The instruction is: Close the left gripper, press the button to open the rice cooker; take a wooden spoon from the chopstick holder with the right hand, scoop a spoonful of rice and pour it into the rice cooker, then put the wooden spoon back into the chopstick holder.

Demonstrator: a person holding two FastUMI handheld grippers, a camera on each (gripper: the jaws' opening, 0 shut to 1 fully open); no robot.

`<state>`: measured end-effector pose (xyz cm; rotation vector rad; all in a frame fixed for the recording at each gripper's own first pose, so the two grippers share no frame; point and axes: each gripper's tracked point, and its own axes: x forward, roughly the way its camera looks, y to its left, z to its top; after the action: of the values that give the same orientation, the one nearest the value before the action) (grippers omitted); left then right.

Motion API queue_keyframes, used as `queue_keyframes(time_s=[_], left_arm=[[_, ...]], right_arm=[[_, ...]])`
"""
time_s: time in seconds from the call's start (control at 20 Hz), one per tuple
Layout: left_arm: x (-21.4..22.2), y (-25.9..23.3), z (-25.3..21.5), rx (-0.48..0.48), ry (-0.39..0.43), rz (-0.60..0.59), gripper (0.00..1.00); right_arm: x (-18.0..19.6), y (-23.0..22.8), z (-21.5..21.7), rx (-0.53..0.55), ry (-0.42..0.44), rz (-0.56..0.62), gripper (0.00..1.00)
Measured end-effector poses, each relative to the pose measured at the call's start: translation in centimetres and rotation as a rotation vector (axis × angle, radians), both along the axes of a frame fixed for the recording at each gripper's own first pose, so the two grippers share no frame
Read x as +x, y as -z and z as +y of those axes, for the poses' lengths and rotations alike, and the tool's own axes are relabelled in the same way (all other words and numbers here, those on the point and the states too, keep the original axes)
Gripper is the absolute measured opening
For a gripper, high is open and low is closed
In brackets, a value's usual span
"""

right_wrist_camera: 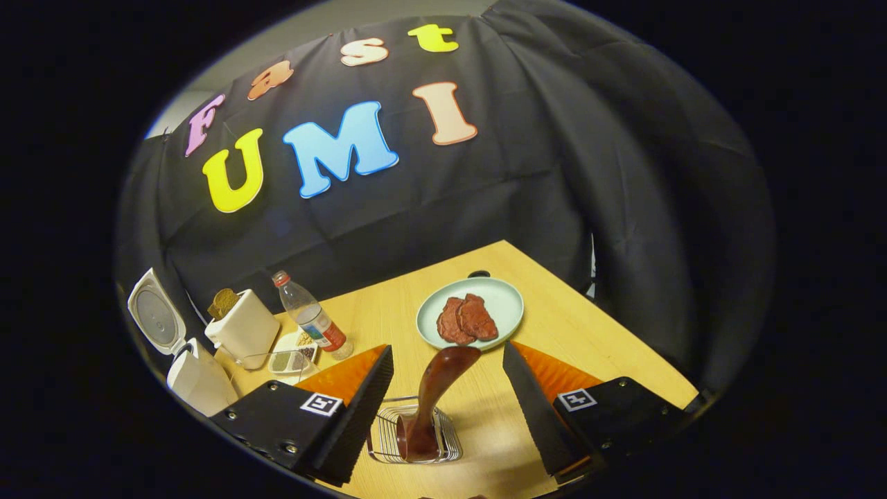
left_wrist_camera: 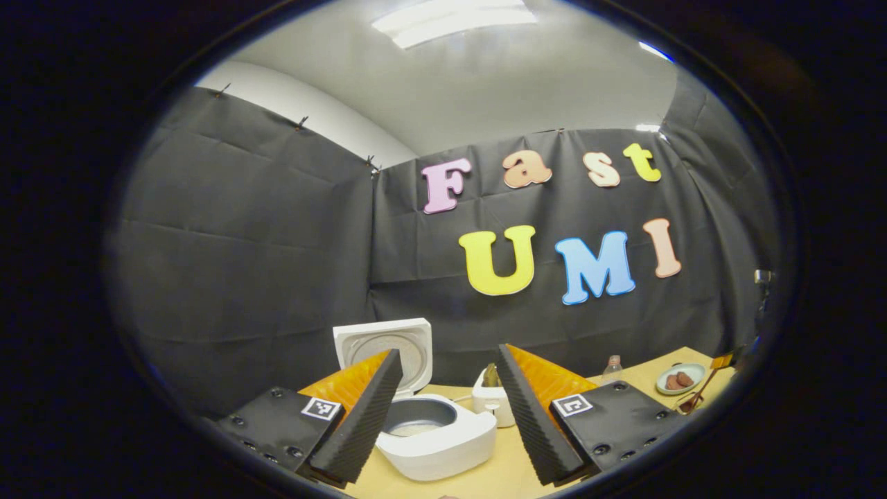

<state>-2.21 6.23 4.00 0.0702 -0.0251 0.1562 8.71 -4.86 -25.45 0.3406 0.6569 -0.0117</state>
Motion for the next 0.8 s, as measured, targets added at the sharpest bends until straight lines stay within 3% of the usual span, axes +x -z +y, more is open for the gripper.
queue_keyframes(time_s=[0.2,0.25,0.35,0.4,0.5,0.65,0.8], left_arm=[[-0.6,0.6,0.5,-0.002,-0.02,0.027,0.92],[-0.8,0.7,0.7,-0.001,-0.025,0.03,0.95],[-0.9,0.8,1.2,-0.001,-0.036,0.037,0.92],[-0.9,0.7,1.4,-0.004,-0.039,0.035,0.95],[-1.0,0.9,1.6,-0.014,-0.037,0.038,0.95],[-1.0,1.5,2.2,-0.028,-0.032,0.039,0.95],[-0.9,2.1,3.1,-0.041,-0.022,0.041,0.95]], right_arm=[[-1.3,2.9,2.4,0.075,-0.049,0.112,0.95],[-1.4,3.4,2.7,0.083,-0.052,0.123,0.95],[-1.4,4.0,2.7,0.069,-0.051,0.139,0.68],[-1.5,3.9,2.6,0.066,-0.057,0.141,0.51],[-1.5,4.4,3.3,0.081,-0.075,0.14,0.38],[-1.6,3.0,3.7,0.085,-0.07,0.123,0.09],[-2.1,1.2,3.7,0.025,-0.077,0.086,0.11]])
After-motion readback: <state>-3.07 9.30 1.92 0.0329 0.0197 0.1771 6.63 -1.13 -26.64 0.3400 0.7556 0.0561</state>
